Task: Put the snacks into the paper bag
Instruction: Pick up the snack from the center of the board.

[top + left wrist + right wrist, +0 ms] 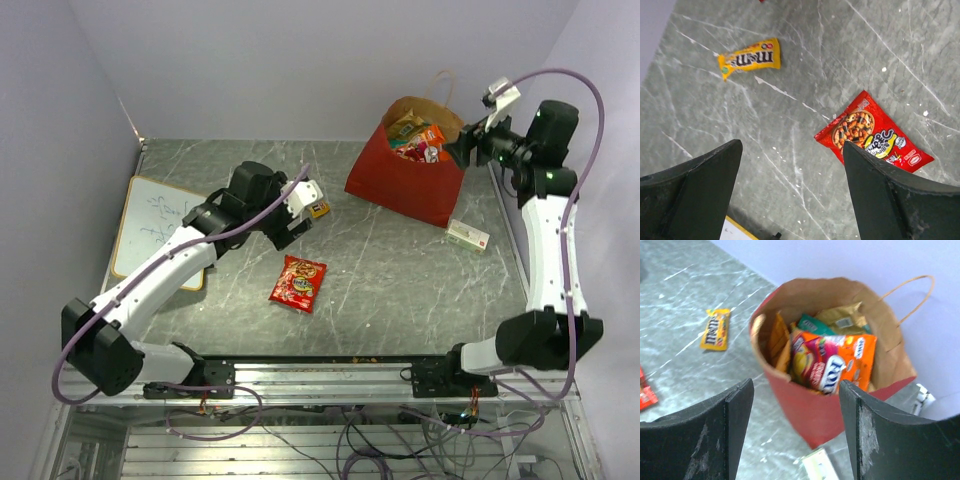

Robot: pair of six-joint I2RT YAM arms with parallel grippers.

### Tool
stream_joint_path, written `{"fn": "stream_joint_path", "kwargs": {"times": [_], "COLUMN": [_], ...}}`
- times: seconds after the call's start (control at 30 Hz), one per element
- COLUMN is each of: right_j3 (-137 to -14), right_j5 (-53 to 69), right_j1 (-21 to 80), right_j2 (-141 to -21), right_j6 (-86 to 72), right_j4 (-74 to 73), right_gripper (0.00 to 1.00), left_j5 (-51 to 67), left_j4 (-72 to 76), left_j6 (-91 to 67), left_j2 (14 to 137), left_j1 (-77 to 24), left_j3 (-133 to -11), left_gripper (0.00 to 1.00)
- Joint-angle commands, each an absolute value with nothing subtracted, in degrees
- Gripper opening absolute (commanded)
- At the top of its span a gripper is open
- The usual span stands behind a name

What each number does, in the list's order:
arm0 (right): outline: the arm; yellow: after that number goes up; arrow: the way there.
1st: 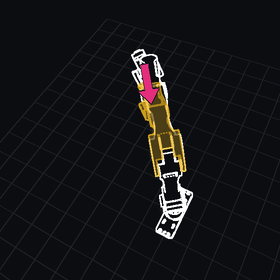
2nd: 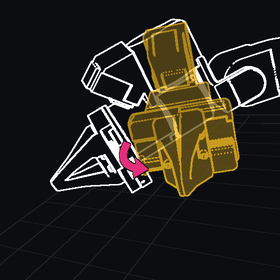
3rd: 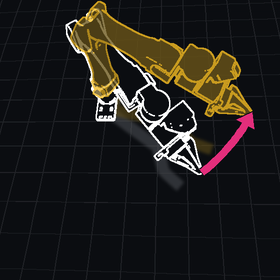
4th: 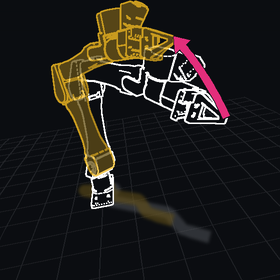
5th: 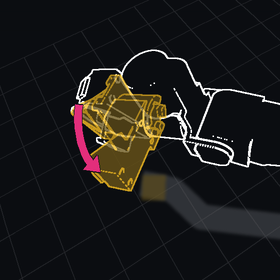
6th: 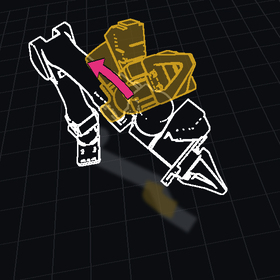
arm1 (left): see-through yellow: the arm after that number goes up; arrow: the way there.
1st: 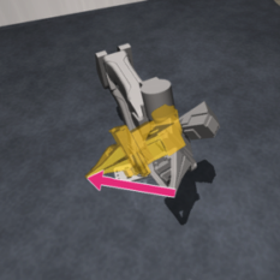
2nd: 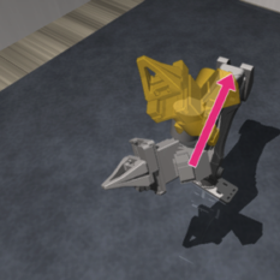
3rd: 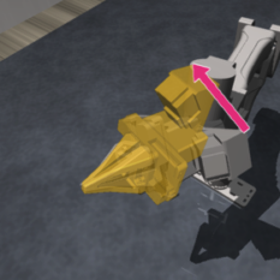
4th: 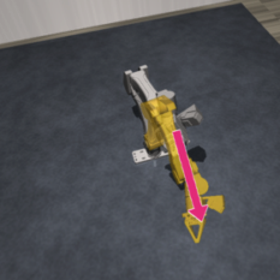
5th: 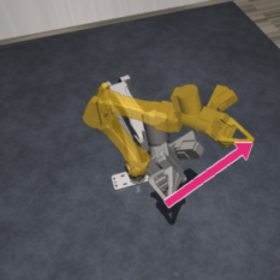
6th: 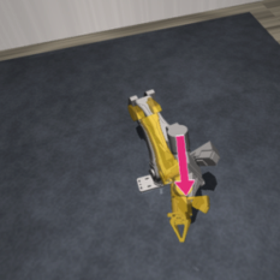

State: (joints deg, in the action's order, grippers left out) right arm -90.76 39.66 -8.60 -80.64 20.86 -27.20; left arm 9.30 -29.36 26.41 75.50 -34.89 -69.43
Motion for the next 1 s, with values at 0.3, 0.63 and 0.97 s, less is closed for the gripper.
{"fn": "stream_joint_path", "kwargs": {"times": [0.3,0.63,0.97], "right_j3": [-62.6,-53.3,-51.7], "right_j5": [53.9,57.9,58.0], "right_j1": [-8.4,-8.3,-8.3], "right_j2": [-61.1,-60.9,-61.1], "right_j6": [22.8,18.3,18.0], "right_j4": [-24.8,-20.3,-19.5], "right_gripper": [0.69,0.68,0.67], "left_j5": [20.5,24.4,28.3], "left_j4": [-44.9,-44.2,-41.8], "left_j6": [28.8,29.7,30.4], "left_j2": [92.5,101.1,105.6], "left_j1": [-31.3,-30.6,-30.1], "left_j3": [-69.8,-67.0,-65.0], "left_gripper": [0.92,0.83,0.67]}}
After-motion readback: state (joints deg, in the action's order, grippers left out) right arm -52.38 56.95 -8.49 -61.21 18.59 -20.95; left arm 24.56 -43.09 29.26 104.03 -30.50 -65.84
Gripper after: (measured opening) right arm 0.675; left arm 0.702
